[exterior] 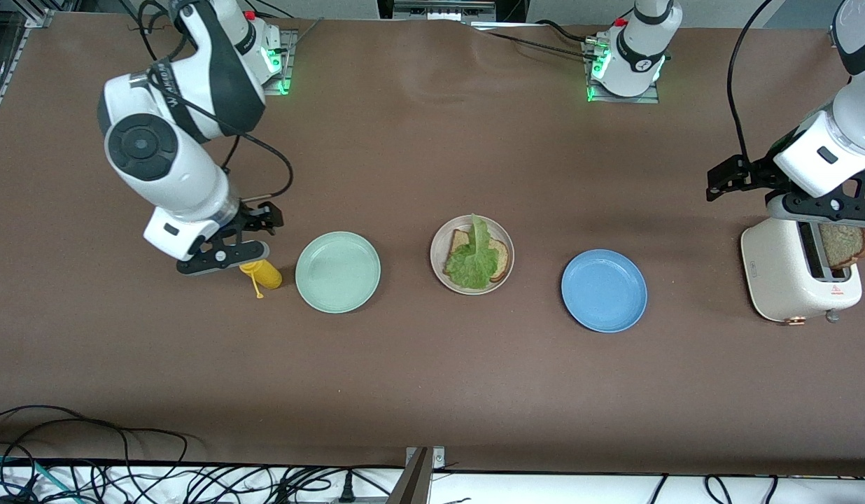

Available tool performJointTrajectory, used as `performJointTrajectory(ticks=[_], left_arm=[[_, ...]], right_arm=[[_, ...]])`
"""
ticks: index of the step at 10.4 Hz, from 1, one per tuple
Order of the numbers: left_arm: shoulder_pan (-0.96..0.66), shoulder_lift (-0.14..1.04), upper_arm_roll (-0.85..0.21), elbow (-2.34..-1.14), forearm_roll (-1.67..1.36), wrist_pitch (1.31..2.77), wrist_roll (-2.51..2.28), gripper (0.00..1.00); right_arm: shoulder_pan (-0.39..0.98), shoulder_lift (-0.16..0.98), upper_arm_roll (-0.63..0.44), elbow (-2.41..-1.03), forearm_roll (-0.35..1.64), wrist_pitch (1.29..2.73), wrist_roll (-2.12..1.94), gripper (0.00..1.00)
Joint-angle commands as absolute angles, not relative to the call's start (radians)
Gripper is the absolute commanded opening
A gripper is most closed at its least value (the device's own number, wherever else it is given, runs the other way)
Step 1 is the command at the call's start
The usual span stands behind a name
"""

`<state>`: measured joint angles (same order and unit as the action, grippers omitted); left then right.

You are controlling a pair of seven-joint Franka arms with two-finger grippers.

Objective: Make sandwich on beige plate with both arms
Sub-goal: 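Move the right gripper from the plate to the yellow bottle, then grasp the yellow squeeze bottle with the right gripper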

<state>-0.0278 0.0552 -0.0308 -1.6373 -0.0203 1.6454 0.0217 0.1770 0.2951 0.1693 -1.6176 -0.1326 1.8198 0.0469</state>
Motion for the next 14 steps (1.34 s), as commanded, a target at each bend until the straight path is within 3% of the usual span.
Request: performJointTrajectory(ticks=[1,8,14], left_arm=[[-0.023,0.055,-0.032,-1.621,-0.043,1.624,0.014,1.0],[-0.026,0.054,-0.035,-1.62,-0.031,1.624,0.015,1.0],[-0.026,0.055,-0.035,-1.62,-0.029,1.624,0.015,1.0]], right_arm=[[0.115,0.221,0.193,-1.728,-0.097,1.9,-0.085,1.0],[-0.008,0.146,0.143,-2.003,0.139,2.189,-0.676,1.0],[-0.034,0.222,0.054,-2.019,0.406,2.218,-1.148,1.0]])
